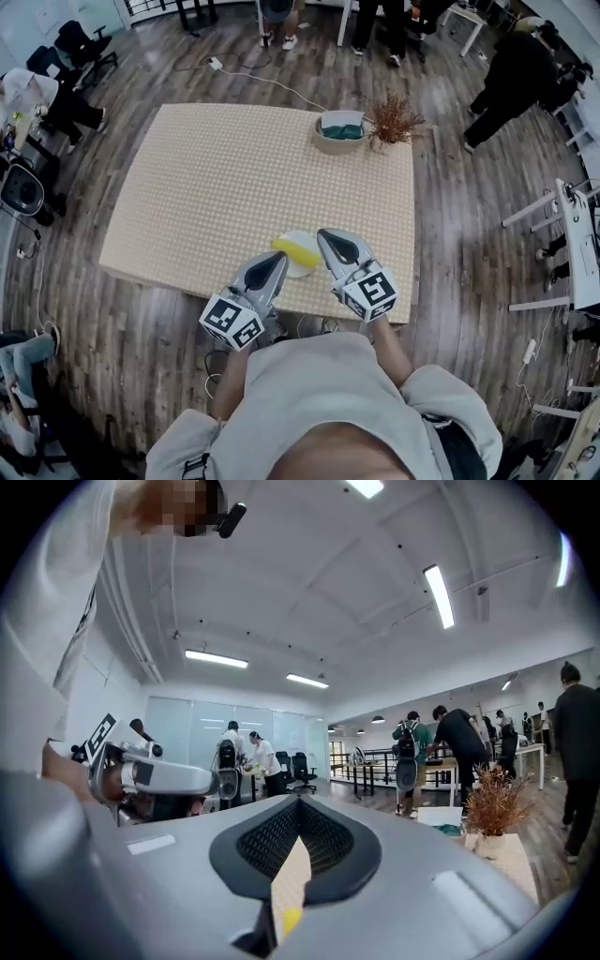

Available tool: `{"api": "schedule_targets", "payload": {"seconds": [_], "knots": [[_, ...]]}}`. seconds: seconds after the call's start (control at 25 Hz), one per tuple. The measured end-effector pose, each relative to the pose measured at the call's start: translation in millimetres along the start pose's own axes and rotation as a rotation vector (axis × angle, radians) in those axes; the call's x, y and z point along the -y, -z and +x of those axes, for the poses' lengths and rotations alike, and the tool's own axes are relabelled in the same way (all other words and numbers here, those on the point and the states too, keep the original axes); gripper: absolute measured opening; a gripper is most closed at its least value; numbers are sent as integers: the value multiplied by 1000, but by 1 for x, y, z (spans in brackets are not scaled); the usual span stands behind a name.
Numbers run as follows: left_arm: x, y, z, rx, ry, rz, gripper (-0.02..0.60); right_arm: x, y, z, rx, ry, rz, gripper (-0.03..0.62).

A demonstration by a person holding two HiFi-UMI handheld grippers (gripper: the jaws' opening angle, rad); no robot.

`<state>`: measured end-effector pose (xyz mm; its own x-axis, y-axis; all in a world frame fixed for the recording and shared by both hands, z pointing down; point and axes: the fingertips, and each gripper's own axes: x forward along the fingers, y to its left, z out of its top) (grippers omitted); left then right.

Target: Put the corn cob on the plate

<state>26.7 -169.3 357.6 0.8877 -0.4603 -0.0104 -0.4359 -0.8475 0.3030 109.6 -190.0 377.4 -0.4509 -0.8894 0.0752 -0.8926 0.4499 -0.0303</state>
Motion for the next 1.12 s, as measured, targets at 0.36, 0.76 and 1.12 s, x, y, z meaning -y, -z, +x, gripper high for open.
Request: {"api": "schedule_targets", "payload": {"seconds": [0.36,0.76,1.12], "knots": [[7,-5,-9,-11,108,58,8,-26,-15,-14,44,97,31,-3],[41,25,-37,-55,218,52,8,-81,9,-67,-25,203,27,-3],[82,32,-61,-51,169,72,8,-103,18,-114,-20,152,54,-3]]}}
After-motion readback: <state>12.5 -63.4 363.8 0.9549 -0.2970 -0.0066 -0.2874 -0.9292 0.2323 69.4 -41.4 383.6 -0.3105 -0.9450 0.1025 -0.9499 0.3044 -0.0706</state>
